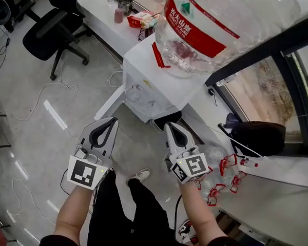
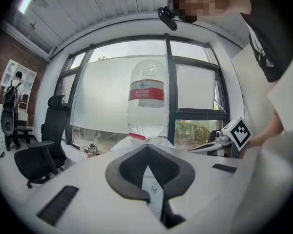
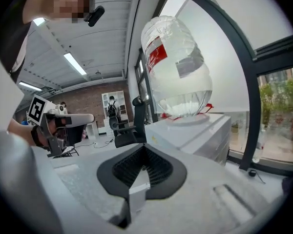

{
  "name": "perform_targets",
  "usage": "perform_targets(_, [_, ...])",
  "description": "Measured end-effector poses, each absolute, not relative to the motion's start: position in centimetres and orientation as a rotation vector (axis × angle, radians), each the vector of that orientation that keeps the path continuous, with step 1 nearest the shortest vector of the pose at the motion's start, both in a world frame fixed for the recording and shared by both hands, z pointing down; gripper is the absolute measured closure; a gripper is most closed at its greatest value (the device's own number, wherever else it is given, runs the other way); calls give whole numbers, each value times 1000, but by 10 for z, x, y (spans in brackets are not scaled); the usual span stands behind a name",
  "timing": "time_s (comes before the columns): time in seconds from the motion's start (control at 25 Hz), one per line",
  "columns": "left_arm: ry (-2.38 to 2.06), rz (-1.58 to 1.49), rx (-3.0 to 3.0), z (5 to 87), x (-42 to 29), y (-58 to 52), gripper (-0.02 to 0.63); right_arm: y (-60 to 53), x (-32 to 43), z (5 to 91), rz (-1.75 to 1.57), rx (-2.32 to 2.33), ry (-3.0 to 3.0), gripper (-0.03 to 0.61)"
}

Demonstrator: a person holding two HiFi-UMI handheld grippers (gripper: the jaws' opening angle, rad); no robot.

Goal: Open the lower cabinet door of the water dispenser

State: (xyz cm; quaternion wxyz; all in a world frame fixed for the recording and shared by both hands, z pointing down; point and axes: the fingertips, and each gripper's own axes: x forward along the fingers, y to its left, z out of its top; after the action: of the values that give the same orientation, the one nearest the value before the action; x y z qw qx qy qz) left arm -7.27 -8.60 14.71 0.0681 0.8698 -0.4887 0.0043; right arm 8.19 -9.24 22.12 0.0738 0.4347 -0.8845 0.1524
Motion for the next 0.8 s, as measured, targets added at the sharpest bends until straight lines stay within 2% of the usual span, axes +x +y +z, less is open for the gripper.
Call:
perform_targets(0.48, [-1403,127,2670,65,-57,-103,606,-86,140,110,354,1540,-2600,574])
perform_targets(0.8, [-1366,52,2756,16,-47,-95,606,-71,168,67,337,1638,-2591,574])
